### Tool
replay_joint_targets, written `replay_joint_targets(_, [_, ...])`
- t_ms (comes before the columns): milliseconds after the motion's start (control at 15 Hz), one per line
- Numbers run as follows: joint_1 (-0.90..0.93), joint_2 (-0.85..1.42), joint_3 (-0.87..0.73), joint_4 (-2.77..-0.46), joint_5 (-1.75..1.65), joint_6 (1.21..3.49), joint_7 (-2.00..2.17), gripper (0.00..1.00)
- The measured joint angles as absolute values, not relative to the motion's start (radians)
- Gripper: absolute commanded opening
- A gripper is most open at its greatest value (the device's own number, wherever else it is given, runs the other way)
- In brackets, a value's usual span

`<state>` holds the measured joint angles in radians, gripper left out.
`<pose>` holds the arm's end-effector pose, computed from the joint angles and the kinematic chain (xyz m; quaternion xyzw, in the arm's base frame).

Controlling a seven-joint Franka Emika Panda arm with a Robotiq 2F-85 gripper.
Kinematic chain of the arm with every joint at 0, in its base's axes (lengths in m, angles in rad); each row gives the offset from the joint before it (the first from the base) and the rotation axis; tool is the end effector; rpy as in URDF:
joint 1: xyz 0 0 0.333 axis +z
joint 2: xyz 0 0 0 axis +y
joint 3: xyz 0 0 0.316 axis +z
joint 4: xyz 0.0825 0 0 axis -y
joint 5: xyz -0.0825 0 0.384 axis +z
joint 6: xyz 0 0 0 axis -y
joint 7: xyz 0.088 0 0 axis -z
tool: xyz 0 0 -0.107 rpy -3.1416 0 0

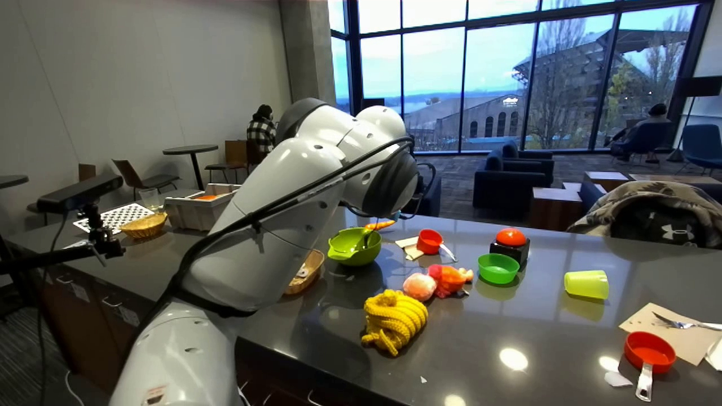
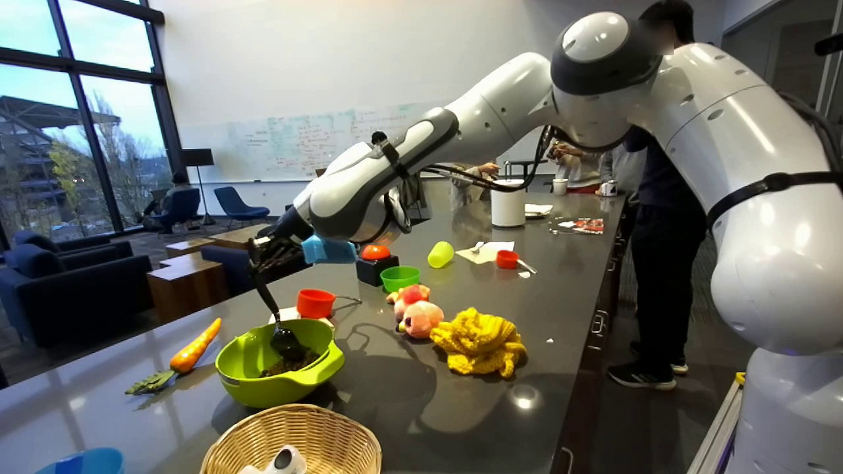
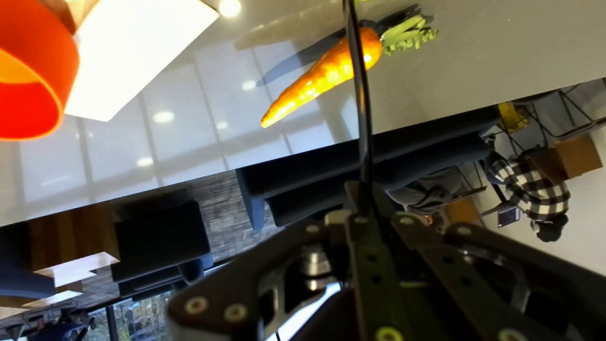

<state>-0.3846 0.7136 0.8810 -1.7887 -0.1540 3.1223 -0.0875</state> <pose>0.6633 0.2396 0.3718 -0.8756 -0.1592 -0.3747 0.2601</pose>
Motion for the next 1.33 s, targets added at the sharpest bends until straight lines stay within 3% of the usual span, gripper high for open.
replay_joint_targets(533, [-0.316,0.749,0.883,-1.769,-0.154,3.118,-0.088,0.01])
replay_joint_targets(1333, [-0.363,0.766,0.921,-1.828,-0.154,3.123,-0.088,0.01])
